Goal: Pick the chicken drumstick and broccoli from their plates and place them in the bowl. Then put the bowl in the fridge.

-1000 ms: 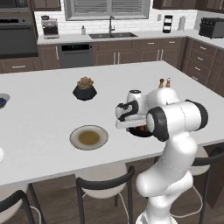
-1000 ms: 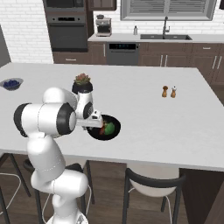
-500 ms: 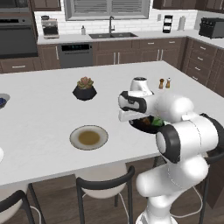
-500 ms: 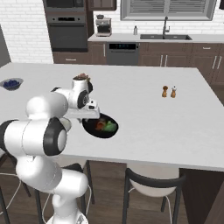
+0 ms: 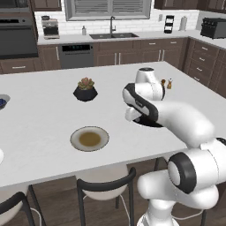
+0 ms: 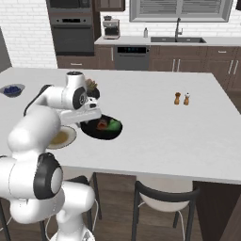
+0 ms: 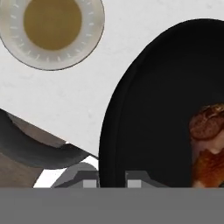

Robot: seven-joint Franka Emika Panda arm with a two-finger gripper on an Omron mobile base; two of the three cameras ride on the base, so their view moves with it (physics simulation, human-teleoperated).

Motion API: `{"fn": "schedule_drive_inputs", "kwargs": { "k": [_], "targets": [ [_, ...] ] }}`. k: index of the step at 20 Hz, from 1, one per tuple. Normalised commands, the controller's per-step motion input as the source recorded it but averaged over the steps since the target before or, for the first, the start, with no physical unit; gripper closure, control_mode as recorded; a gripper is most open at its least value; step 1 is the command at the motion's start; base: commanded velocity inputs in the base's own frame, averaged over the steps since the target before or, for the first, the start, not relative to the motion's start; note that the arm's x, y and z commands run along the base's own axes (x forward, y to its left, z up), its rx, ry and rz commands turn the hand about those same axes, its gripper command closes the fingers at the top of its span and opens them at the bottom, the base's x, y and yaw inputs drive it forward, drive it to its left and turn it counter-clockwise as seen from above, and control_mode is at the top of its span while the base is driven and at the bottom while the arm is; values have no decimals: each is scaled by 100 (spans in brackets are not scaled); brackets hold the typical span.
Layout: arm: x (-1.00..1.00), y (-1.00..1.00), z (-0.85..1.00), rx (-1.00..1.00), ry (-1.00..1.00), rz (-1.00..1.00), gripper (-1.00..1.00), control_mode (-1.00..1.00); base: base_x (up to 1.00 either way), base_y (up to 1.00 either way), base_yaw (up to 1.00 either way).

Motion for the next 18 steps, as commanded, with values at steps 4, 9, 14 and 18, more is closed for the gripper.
{"fn": "schedule_drive_inputs", "kwargs": {
  "k": [4,9,14,18],
  "targets": [
    [-46,0,67,-2,-15,47,100,-100,0,0,0],
    [-44,0,58,0,-8,55,100,-100,0,0,0],
    [-58,0,58,0,-9,52,100,-100,0,0,0],
    [-79,0,52,-3,-12,42,100,-100,0,0,0]
  ]
}}
